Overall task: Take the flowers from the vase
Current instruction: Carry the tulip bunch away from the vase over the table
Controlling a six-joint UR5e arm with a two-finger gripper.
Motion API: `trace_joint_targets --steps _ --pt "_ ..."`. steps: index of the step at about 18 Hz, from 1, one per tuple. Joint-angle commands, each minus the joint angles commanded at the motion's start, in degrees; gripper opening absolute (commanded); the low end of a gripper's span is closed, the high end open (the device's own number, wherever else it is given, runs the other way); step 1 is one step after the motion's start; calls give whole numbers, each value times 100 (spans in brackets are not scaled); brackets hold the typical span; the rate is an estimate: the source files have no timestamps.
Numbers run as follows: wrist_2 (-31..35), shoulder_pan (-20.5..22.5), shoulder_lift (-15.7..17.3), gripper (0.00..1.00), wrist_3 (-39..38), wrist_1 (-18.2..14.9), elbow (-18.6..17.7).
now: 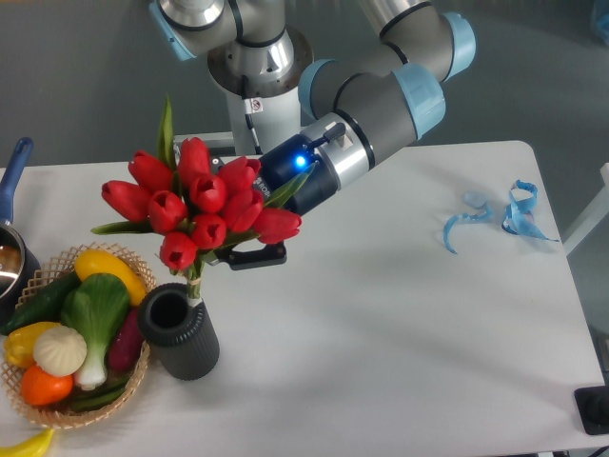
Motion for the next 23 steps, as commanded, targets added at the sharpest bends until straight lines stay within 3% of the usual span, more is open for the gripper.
trace_joint_targets --steps 7,11,16,23 --pt "385 588 -18 8 500 9 53" --pt "2088 730 70 10 817 0 0" --pt "3065 879 105 8 1379 -35 -141" --pt "5200 941 343 6 1486 -237 -404"
